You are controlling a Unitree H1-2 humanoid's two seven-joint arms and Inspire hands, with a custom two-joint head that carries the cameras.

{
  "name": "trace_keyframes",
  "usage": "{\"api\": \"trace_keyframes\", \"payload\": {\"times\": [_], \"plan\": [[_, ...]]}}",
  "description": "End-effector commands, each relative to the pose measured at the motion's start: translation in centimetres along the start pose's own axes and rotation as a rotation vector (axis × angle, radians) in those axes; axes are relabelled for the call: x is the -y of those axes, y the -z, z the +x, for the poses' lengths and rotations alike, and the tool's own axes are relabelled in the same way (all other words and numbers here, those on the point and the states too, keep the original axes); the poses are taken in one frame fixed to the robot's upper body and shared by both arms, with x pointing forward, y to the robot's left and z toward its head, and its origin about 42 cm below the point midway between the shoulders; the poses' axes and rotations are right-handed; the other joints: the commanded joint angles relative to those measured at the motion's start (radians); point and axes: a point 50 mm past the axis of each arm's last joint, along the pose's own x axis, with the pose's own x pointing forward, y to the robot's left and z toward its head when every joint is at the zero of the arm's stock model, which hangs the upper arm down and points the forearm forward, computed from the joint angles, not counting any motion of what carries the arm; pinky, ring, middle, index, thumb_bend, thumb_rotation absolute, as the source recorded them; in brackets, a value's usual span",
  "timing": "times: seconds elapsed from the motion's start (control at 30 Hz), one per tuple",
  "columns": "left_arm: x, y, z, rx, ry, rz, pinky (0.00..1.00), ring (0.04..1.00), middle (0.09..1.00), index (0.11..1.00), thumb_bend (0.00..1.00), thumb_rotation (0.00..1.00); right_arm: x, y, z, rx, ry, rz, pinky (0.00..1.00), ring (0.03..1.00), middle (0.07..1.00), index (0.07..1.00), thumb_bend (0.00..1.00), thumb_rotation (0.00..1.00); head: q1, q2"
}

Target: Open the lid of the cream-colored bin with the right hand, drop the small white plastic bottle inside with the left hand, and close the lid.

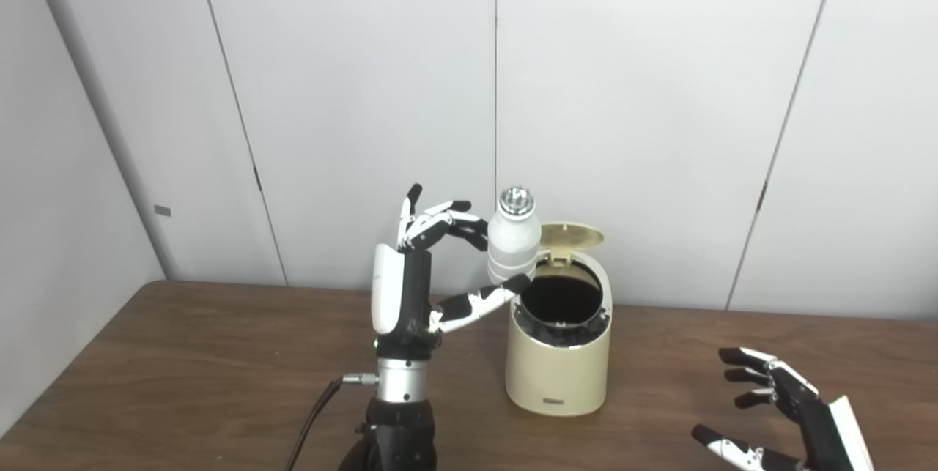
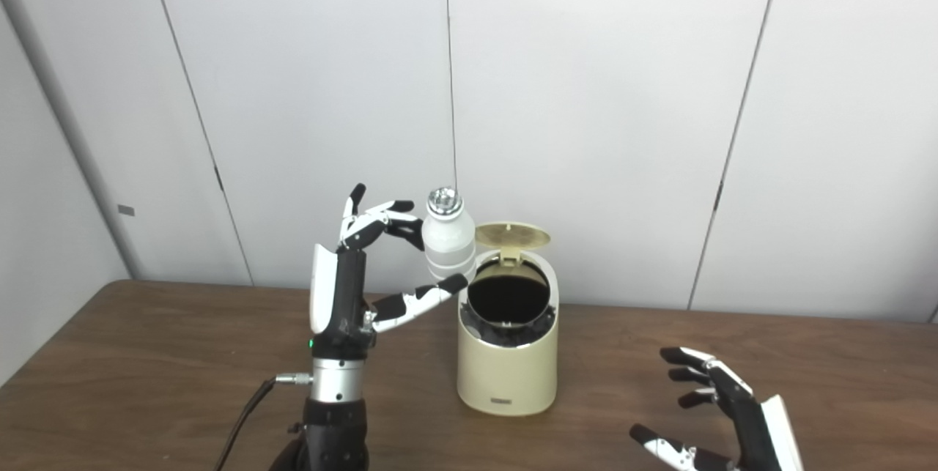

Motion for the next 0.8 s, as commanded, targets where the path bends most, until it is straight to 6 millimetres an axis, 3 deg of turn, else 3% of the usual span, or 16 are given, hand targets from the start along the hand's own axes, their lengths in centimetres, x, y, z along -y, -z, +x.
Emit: {"api": "trace_keyframes", "payload": {"times": [0.0, 0.47, 0.77], "plan": [[0.2, -1.2, 2.4, 0.090, -0.029, -0.016, 1.00, 0.760, 0.460, 0.512, 0.52, 0.00, 0.3, -1.4, 1.5, 0.092, 0.035, 0.024, 0.53, 0.691, 0.735, 0.702, 0.51, 0.05, -0.001, 0.000], [1.5, -0.8, 1.8, 0.064, -0.021, -0.044, 1.00, 0.731, 0.453, 0.516, 0.52, 0.00, 0.2, -1.3, 1.4, 0.078, 0.031, 0.020, 0.53, 0.681, 0.745, 0.714, 0.52, 0.04, -0.010, 0.000], [2.3, -0.2, 1.5, 0.048, 0.003, -0.028, 1.00, 0.730, 0.463, 0.508, 0.52, 0.00, 0.0, -1.5, 1.2, 0.073, 0.033, 0.011, 0.57, 0.705, 0.743, 0.718, 0.53, 0.12, -0.024, 0.001]]}}
